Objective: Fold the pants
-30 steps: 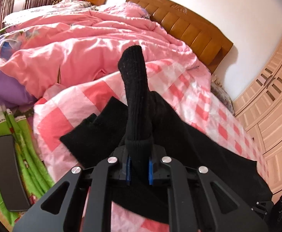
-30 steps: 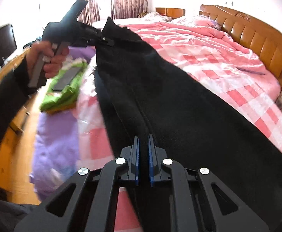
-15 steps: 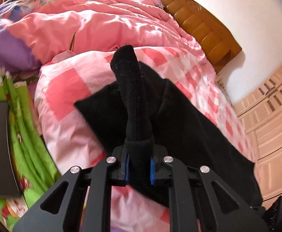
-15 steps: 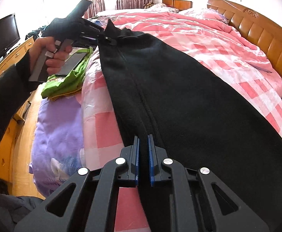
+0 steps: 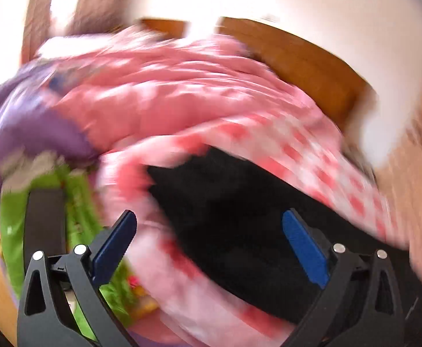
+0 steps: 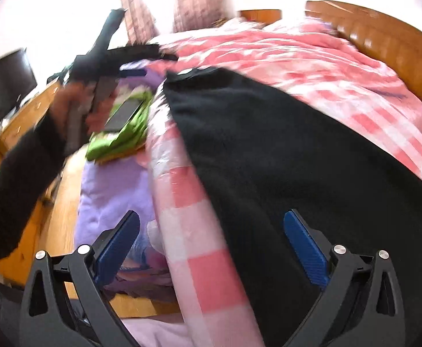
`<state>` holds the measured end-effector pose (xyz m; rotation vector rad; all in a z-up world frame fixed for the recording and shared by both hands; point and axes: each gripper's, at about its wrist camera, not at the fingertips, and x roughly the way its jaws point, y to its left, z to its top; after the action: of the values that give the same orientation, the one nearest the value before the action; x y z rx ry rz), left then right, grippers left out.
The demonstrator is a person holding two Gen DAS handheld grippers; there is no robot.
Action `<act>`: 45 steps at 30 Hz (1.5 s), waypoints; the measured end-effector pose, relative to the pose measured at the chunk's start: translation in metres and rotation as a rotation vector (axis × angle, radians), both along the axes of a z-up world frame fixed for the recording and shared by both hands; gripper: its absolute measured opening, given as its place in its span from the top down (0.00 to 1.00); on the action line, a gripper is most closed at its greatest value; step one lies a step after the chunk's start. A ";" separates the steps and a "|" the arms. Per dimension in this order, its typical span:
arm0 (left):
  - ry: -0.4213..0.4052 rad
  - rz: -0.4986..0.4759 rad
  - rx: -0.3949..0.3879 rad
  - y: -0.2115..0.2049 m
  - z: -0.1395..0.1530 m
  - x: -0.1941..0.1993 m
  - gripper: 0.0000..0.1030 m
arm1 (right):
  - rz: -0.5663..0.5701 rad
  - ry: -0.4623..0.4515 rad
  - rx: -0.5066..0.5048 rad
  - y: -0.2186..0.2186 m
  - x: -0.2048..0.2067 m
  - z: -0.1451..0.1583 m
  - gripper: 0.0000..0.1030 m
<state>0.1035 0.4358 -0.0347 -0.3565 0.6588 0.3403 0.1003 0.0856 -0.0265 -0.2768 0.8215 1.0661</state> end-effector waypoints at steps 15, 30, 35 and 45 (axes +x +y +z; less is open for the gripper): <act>0.222 -0.357 0.180 -0.190 -0.076 0.048 0.01 | -0.363 -0.005 -0.202 -0.104 0.029 -0.038 0.04; 0.312 -0.256 0.245 -0.206 -0.071 0.058 0.01 | -0.527 0.027 -0.236 -0.218 0.040 -0.026 0.04; 0.336 -0.238 0.257 -0.209 -0.069 0.061 0.01 | -0.535 0.067 -0.203 -0.262 0.001 -0.017 0.04; 0.241 -0.685 0.404 -0.407 0.012 0.078 0.02 | -0.840 0.021 -0.146 -0.352 -0.014 0.011 0.04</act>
<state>0.1816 0.0292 -0.0229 0.3062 0.8830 -0.1469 0.0861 -0.2662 -0.0159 -0.0241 0.9138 0.2230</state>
